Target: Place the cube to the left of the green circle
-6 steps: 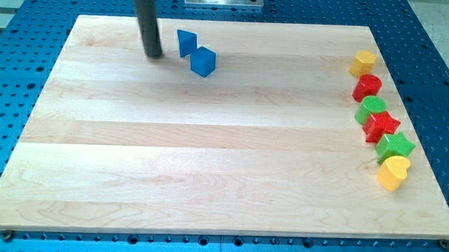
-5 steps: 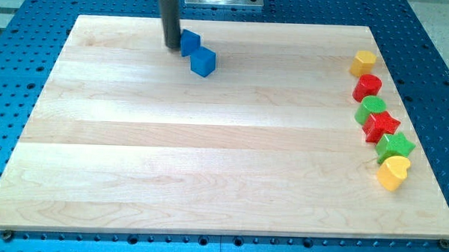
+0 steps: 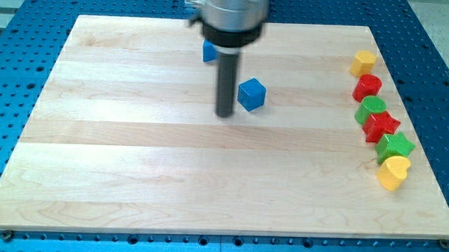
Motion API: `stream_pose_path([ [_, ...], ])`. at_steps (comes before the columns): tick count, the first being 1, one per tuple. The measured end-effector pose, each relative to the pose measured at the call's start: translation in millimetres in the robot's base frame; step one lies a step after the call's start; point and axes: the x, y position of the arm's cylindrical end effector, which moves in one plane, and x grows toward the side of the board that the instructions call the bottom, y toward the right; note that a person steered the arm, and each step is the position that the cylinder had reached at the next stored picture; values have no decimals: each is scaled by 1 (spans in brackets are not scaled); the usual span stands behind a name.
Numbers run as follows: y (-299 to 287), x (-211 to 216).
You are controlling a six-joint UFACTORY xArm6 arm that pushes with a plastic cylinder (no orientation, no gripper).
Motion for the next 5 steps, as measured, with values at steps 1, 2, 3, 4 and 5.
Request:
stream_pose_path([
  [1, 58, -32],
  [2, 108, -18],
  [3, 116, -21],
  [4, 121, -28],
  [5, 139, 26],
])
